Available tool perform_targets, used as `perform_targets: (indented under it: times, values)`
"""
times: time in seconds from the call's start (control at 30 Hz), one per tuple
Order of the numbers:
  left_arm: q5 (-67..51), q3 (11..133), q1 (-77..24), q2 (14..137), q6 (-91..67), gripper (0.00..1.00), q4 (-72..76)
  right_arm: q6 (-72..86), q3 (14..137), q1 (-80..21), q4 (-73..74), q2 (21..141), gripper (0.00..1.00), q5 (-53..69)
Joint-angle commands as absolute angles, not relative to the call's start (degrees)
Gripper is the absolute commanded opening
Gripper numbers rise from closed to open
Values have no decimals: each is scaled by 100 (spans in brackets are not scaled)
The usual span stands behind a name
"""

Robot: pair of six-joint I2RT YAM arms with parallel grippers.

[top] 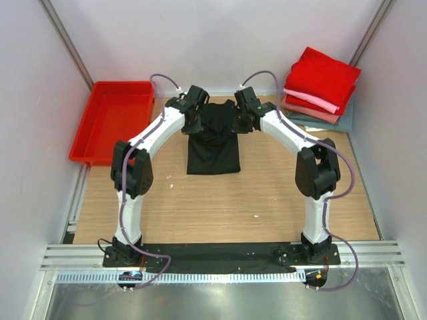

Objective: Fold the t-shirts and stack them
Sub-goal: Fold the tshirt

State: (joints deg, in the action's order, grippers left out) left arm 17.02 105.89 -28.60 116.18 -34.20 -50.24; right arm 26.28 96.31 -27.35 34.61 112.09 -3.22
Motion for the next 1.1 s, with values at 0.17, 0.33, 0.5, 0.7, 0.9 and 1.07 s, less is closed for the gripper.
perform_targets:
  times: [0.17,0.33,0.5,0.7,0.9,1.07]
  values:
    - [1644,14086,-2312,13921,-3094,53,-6529,2435,11811,-2119,3981,12805,65,246]
    - [1599,13479,-2250,13170,-2997,72,-6171,2347,11481,-2030,3991,12227,75,88]
    - [1556,11781,-2250,11859,-3234,73,-5609,2522,9262,-2030,3097,10883,76,447]
    - [678,8687,-2259,10120,-3761,72,-4238,3040,6983,-2039,1804,9678,78,1702]
    - [35,6770,-2303,9484,-4121,70,-2938,3269,6118,-2101,1196,9641,79,2136]
    - [26,6311,-2303,9518,-4227,68,-2620,3357,5801,-2136,906,9843,76,2171]
